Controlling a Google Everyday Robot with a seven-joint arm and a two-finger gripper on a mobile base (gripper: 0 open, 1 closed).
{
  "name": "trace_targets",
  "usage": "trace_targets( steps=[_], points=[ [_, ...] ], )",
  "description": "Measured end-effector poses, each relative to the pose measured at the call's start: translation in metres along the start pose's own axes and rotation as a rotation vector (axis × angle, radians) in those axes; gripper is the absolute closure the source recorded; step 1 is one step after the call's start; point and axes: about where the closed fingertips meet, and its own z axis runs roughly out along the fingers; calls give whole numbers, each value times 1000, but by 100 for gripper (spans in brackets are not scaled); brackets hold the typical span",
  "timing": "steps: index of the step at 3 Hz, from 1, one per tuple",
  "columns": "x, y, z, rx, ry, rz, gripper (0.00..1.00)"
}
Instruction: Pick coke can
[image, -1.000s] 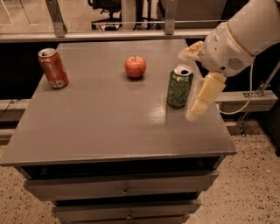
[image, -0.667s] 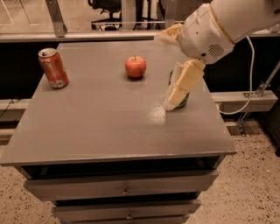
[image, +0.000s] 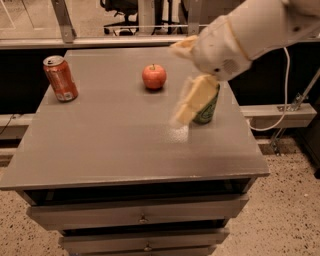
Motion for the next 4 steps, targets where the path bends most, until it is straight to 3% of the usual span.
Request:
trace_targets(
  steps=[1, 2, 3, 4],
  points=[
    [-34, -13, 43, 3, -80, 37, 0],
    [-73, -42, 84, 12, -156, 44, 0],
    [-129, -79, 137, 2, -255, -6, 0],
    [-128, -78, 137, 3, -254, -5, 0]
  ],
)
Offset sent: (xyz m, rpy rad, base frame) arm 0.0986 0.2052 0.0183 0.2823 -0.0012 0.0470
